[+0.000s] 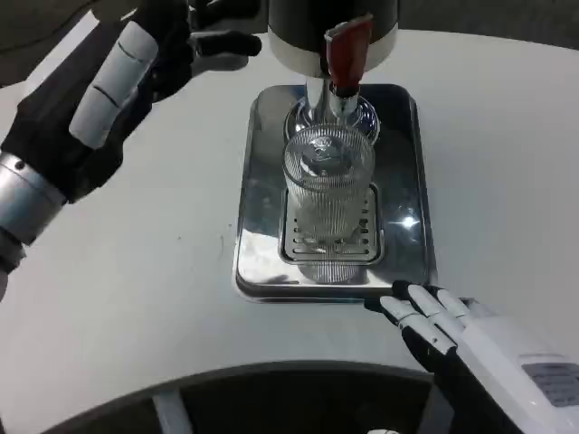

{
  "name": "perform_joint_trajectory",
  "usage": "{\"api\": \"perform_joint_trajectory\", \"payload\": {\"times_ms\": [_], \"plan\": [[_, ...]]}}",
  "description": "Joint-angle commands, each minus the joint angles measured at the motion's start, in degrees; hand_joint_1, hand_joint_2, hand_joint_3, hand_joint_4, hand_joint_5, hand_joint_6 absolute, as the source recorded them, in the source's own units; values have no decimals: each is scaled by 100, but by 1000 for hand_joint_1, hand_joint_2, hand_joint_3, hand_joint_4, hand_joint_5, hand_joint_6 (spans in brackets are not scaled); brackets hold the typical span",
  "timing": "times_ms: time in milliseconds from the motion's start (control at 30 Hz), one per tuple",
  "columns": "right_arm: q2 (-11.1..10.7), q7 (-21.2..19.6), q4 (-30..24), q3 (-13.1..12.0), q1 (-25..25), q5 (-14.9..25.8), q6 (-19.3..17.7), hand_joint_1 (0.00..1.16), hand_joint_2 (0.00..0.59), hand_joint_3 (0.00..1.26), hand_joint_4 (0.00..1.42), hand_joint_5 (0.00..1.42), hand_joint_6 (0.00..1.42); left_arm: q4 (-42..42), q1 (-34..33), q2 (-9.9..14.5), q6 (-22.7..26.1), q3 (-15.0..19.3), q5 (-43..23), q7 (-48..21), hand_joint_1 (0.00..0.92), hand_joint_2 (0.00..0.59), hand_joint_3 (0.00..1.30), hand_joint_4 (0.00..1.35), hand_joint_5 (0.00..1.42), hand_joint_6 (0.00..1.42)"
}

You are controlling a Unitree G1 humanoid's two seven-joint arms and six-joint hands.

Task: Grasp the cup under the faucet to collect the drink, then remove the cup.

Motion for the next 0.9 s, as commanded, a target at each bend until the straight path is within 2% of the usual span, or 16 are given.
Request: {"api": "perform_joint_trajectory", "payload": {"times_ms": [33,400,667,900], "plan": [[238,-56,-85,14,-3,48,-35,379,423,104,0,0,0,19,-243,61,323,-18,-26,-265,0,153,202,148,256,211],[247,-123,-85,-9,118,93,-121,379,423,104,0,0,0,643,-1020,46,895,-197,94,-713,0,115,176,104,204,160],[311,-182,-85,-29,213,90,-205,379,423,104,0,0,0,1039,-1455,-55,887,-355,177,-948,0,114,157,89,179,139],[332,-201,-85,-44,225,75,-179,379,423,104,0,0,0,1233,-1794,-251,948,-428,186,-1129,0,112,157,89,178,139]]}}
